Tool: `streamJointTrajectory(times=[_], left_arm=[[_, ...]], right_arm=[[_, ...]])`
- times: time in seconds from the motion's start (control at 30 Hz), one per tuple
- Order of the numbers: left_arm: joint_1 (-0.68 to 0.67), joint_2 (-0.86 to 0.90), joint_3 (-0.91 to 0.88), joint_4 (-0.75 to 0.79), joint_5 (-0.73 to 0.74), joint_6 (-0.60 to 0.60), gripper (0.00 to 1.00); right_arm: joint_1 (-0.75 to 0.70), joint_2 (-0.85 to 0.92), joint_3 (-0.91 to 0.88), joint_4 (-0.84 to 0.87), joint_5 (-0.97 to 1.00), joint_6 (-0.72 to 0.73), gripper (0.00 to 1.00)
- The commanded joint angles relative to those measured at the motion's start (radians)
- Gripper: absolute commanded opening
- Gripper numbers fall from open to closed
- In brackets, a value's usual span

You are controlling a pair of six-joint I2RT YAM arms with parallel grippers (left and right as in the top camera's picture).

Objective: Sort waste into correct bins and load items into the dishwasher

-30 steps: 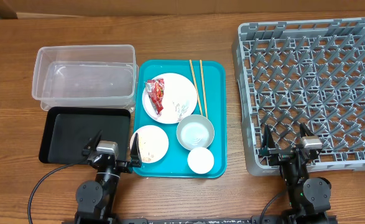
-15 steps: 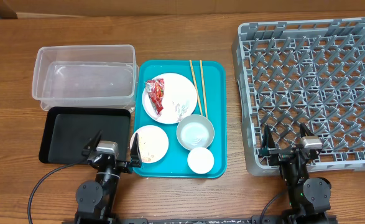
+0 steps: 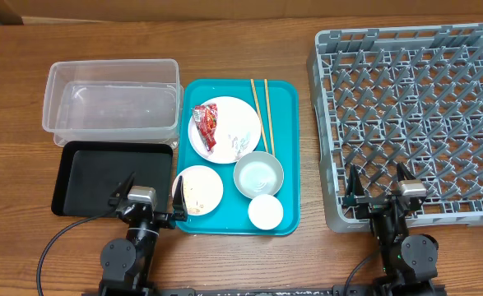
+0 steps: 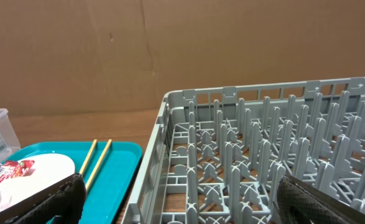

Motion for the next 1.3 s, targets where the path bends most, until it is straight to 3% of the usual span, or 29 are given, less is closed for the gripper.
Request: streamJointTrajectory(times=[0.0,0.47,0.57,0.63,0.77,0.87,1.27], left_arm=[[0.007,0.004,-0.004,-0.002,-0.007,-0.007,1.00],[0.007,0.004,-0.004,0.002,0.003,-0.008,1.00],[0.007,0.004,-0.004,0.005,0.068,-0.010,1.00],[0.006,0.004,-0.004,0.010,0.116,-0.060,1.00],[0.003,0.004,-0.004,0.020,0.179,-0.292,1.00],[0.003,0.004,-0.004,0.020,0.179,-0.368,1.00],[0.003,0.004,-0.004,0.021,0.186,-0.379,1.00]], right_arm=[[-0.002,-0.011,-0.011,0.005,0.001,0.000,1.00],[-0.002,-0.011,-0.011,0.006,0.001,0.000,1.00],[-0.002,-0.011,-0.011,0.006,-0.008,0.000,1.00],[-0.002,-0.011,-0.011,0.006,-0.011,0.000,1.00],[-0.002,-0.011,-0.011,0.010,-0.105,0.000,1.00],[-0.002,-0.011,-0.011,0.011,-0.158,0.000,1.00],[-0.002,-0.011,-0.011,0.011,-0.183,0.000,1.00]])
